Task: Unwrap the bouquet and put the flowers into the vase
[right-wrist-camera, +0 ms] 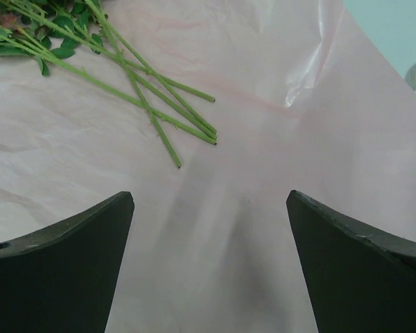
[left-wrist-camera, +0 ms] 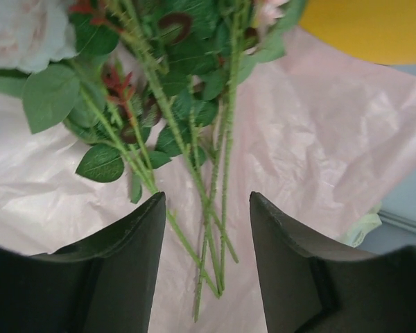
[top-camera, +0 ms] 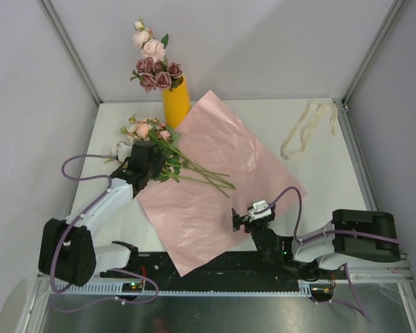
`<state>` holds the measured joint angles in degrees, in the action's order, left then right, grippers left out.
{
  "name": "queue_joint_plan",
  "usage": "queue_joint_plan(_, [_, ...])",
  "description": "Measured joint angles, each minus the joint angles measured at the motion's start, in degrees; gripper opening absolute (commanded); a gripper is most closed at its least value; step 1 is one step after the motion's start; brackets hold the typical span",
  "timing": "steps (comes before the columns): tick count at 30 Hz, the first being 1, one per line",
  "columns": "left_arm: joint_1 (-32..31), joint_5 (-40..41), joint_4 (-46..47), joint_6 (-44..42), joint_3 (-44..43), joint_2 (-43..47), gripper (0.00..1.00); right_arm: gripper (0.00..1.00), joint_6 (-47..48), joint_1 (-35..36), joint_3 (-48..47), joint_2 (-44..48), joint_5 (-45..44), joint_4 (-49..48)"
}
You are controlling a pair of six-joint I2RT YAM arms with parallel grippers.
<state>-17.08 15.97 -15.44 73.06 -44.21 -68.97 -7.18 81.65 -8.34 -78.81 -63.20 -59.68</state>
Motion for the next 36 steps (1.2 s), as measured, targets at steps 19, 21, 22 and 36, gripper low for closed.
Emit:
queue_joint_plan(19, [-4.2,-0.3,-0.6,23.1,1.3,-17.7,0.47,0.99,6.0,0.0,0.0,-6.7,0.0,-11.3])
queue_joint_plan(21, [-4.7,-0.3,-0.7,24.5,1.2,-18.1,0.47,0.99,6.4,0.0,0.0,-7.2,0.0,-12.2])
queue_joint_plan(22, [-4.9,-0.3,-0.9,25.0,0.9,-18.4,0.47,0.99,6.8,0.0,0.0,-7.5,0.0,-12.6])
queue_joint_plan(36, [-6.8,0.0,-3.4,28.5,-3.7,-22.3,0.45,0.99,8.8,0.0,0.0,-8.5,0.0,-14.8])
